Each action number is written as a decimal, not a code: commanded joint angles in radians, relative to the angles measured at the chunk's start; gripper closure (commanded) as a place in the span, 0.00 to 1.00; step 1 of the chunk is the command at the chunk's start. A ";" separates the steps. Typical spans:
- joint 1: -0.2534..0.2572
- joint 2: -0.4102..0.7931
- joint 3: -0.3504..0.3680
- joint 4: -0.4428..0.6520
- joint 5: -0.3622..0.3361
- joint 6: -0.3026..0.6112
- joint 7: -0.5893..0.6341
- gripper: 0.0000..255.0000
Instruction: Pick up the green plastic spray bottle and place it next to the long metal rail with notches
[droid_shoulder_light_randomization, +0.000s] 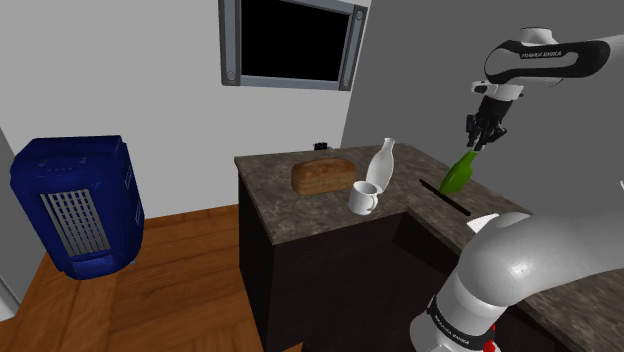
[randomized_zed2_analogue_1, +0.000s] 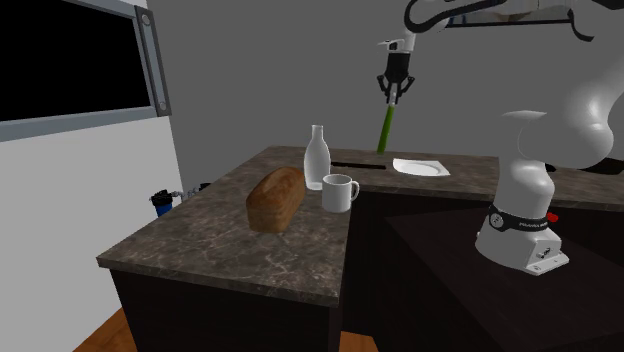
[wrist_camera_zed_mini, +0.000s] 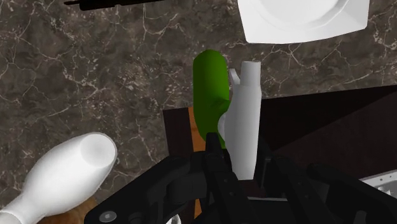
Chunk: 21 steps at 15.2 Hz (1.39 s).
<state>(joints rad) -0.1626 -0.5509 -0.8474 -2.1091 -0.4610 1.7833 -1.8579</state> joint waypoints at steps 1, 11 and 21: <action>0.000 0.001 -0.008 -0.024 -0.005 0.026 0.004 1.00; -0.002 0.012 -0.060 -0.140 -0.032 0.157 0.018 1.00; 0.012 0.053 -0.132 -0.237 -0.053 0.299 0.024 1.00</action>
<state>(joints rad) -0.1543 -0.5055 -0.9676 -2.3360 -0.5119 2.0625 -1.8335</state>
